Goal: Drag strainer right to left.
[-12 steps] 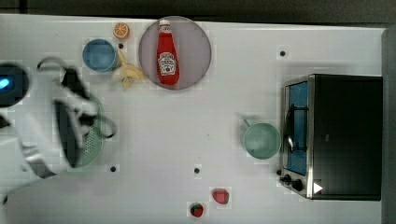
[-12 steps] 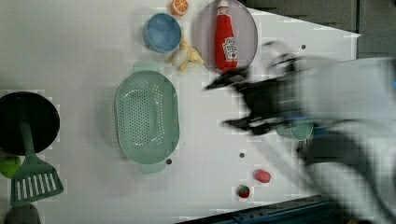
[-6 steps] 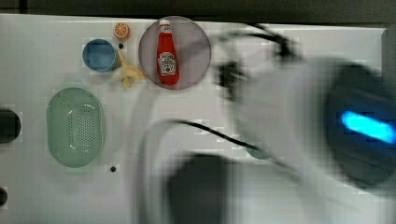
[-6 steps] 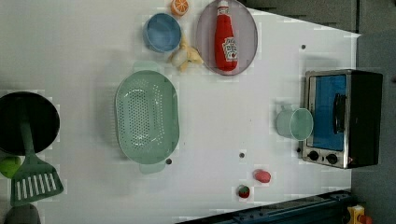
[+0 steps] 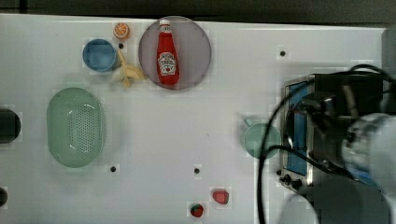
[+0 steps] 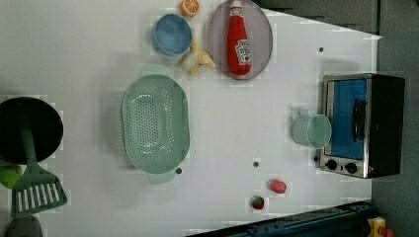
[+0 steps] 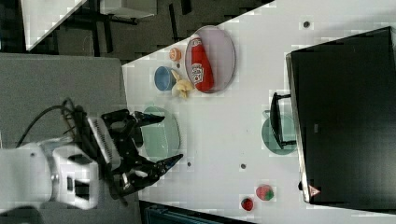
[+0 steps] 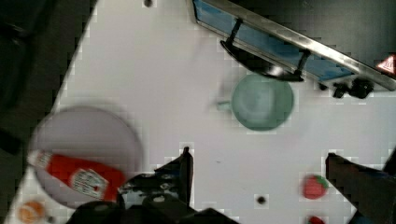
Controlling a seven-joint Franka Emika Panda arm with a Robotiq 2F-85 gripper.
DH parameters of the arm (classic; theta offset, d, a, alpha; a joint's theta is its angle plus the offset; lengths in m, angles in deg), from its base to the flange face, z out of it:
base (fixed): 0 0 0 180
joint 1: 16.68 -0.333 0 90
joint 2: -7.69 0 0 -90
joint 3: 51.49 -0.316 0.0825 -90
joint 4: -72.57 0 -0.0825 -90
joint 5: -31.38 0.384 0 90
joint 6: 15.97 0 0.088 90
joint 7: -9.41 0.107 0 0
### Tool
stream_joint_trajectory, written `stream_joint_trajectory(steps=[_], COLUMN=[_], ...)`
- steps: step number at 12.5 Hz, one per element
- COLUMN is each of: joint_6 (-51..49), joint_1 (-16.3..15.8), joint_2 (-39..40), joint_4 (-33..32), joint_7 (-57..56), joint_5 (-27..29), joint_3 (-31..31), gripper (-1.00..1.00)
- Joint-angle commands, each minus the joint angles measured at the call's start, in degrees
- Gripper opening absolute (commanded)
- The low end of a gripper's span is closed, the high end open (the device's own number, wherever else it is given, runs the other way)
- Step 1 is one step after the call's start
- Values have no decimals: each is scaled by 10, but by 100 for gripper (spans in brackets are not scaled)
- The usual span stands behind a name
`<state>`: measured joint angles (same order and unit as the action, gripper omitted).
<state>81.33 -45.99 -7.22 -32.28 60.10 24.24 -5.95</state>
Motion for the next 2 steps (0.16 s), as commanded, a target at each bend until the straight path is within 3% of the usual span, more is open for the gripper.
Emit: stream_joint_trajectory(steps=[1,2], joint_6=[-16,-16], joint_1=[-71,-71], joint_2=[41,47], joint_4=[-15,-15], joint_7=[-28,-28], joint_5=[16,16], joint_3=[-48,-48], gripper=[100,100])
